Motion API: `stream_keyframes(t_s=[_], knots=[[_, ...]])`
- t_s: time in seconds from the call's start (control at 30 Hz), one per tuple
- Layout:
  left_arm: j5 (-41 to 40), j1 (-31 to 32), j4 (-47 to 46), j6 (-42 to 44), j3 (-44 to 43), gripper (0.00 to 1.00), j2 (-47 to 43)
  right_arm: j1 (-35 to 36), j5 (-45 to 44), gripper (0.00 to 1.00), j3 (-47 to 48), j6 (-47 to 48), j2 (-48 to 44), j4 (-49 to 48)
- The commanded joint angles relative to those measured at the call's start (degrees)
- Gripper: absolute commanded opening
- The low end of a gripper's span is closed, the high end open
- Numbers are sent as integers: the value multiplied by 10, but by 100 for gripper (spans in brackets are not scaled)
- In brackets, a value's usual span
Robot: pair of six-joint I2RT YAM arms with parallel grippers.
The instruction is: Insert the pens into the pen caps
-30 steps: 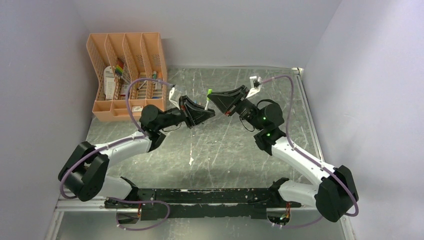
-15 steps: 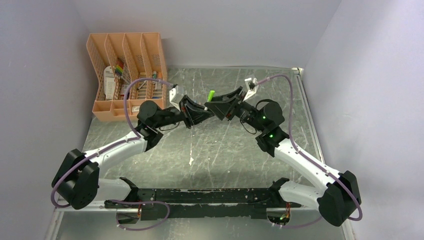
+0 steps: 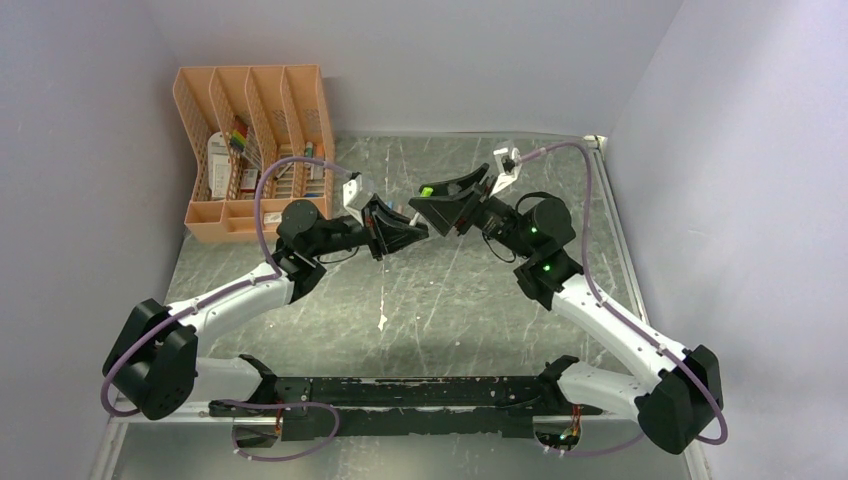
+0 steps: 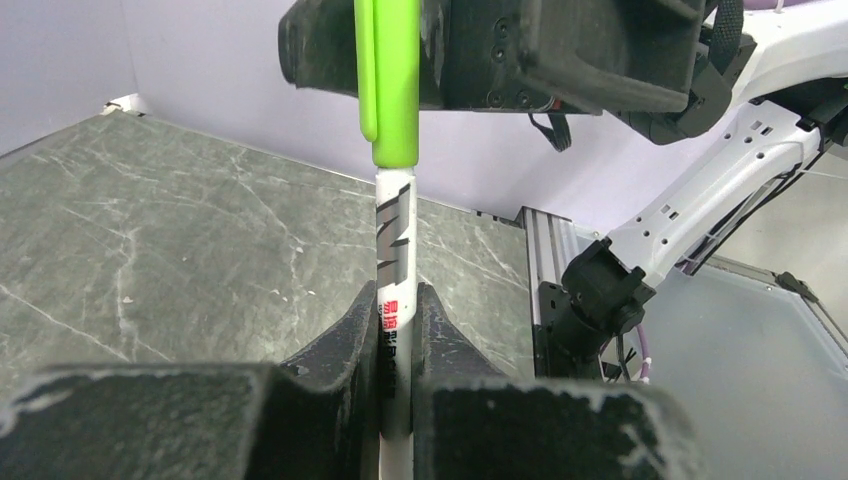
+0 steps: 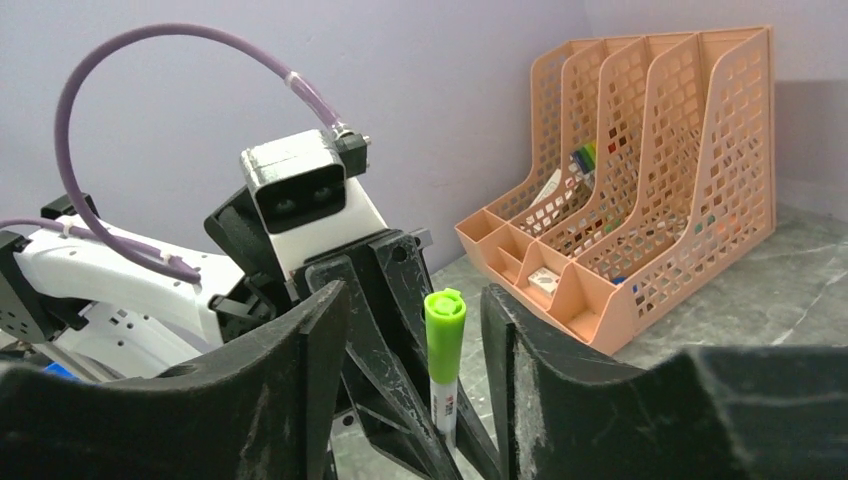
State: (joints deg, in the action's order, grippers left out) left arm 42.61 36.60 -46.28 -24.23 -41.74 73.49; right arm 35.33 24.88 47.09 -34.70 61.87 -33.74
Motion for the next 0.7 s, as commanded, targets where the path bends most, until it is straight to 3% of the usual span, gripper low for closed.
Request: stream_keyframes(t_s=[0.0, 0.1, 0.27, 0.67], knots=[[18, 3, 0, 14, -5, 7, -16, 2, 3, 46, 20, 8, 8, -2], [18, 3, 1, 14, -5, 7, -18, 2, 8, 34, 16, -4, 15, -17], [14, 3, -4, 9, -5, 7, -20, 2, 18, 0, 5, -20, 19, -26], [-35, 3, -44, -11, -65, 7, 0, 3, 37, 0, -55, -46, 3, -15]])
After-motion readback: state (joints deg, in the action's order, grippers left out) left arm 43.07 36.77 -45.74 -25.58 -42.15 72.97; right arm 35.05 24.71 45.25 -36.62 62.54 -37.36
